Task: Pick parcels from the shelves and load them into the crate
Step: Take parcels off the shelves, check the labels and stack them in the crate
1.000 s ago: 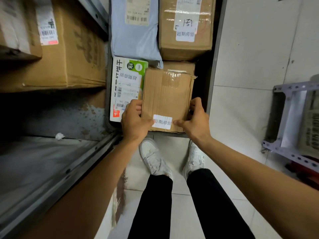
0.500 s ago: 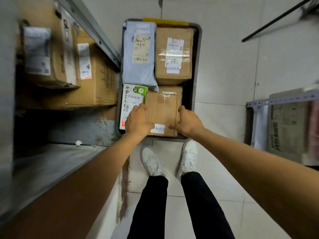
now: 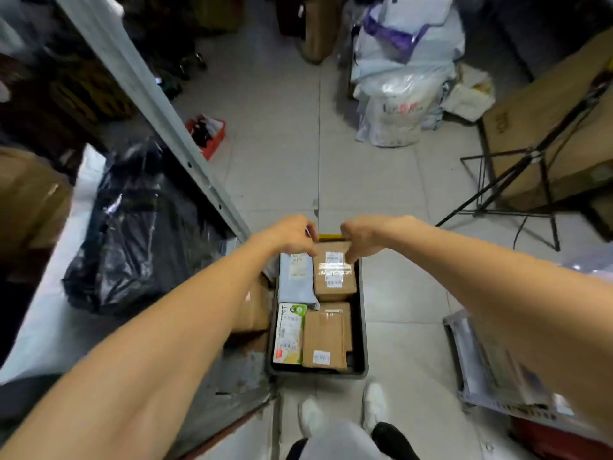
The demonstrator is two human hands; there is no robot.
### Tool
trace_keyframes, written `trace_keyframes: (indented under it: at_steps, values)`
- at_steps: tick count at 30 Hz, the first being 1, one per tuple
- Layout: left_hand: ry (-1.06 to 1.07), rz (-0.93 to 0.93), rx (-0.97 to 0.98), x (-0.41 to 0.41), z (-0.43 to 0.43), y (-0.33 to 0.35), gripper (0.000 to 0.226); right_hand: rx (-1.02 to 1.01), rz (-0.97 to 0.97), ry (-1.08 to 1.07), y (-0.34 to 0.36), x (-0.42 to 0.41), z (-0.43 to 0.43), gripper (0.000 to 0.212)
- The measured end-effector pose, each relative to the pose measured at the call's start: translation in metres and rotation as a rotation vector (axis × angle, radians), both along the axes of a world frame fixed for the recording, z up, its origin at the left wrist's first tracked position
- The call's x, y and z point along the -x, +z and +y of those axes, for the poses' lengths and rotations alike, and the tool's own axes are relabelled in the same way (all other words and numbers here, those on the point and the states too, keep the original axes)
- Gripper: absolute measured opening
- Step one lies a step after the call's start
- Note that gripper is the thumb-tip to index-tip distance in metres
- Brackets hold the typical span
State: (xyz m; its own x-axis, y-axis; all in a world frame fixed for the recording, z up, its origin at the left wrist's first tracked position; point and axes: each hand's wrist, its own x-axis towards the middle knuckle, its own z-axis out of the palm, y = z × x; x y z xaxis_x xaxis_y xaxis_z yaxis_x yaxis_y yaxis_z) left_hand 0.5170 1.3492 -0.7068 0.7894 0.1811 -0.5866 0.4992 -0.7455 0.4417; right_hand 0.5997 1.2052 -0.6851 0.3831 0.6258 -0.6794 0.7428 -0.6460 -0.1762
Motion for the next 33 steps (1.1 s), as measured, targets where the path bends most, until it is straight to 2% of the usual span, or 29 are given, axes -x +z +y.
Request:
trace_keyframes:
  at_steps: [5, 7, 10, 14, 18, 24, 29, 33]
  values:
    - [-0.071, -0.193, -0.162, -0.026, 0.018, 0.14, 0.024, -0.165, -0.143, -0.024, 0.14, -0.016, 0.003, 0.062]
    - [-0.078, -0.268, -0.224, -0.029, 0.026, 0.193, 0.022, -0.198, -0.217, -0.012, 0.192, -0.025, -0.003, 0.058]
    - [-0.06, -0.35, -0.293, -0.027, 0.032, 0.256, 0.019, -0.209, -0.328, -0.019, 0.252, -0.04, -0.008, 0.039]
    - [-0.038, -0.367, -0.39, -0.01, 0.03, 0.314, 0.015, -0.339, -0.38, -0.014, 0.308, -0.045, 0.002, 0.038]
    - [0.031, -0.351, -0.459, 0.021, 0.018, 0.348, 0.023, -0.404, -0.36, 0.096, 0.332, -0.03, 0.011, 0.04]
    - [0.31, -0.353, -0.519, 0.1, -0.017, 0.369, 0.027, -0.459, -0.408, 0.4, 0.355, 0.012, 0.021, 0.042]
    - [0.543, -0.319, -0.519, 0.179, -0.066, 0.375, 0.026, -0.503, -0.339, 0.659, 0.365, 0.083, 0.028, 0.03]
    - [0.68, -0.237, -0.596, 0.247, -0.108, 0.387, 0.03, -0.554, -0.313, 0.845, 0.375, 0.157, 0.025, 0.031]
